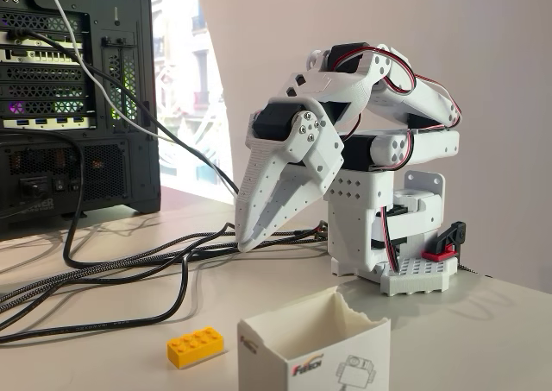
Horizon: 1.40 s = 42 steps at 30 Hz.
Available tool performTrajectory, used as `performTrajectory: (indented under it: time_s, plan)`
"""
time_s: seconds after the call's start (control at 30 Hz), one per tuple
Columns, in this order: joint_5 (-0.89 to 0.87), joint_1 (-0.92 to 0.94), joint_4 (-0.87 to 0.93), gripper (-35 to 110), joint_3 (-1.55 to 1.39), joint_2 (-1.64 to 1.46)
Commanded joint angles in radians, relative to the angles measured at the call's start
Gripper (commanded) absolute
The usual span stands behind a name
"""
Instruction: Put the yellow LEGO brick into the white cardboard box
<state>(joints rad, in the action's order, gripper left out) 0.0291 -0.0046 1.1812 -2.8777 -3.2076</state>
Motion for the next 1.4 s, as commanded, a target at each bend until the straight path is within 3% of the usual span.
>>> performTrajectory:
  time_s: [0.0, 0.43, 0.63, 1.1, 1.37]
  plan:
    - [-0.002, 0.011, -0.012, -9, 0.003, -0.014]
    - [-0.005, 0.012, -0.012, -9, 0.005, -0.014]
    - [-0.043, 0.014, 0.04, -9, 0.137, 0.025]
    - [-0.17, 0.041, 0.038, -9, 0.54, 0.518]
    - [-0.353, 0.064, 0.006, -9, 0.641, 0.686]
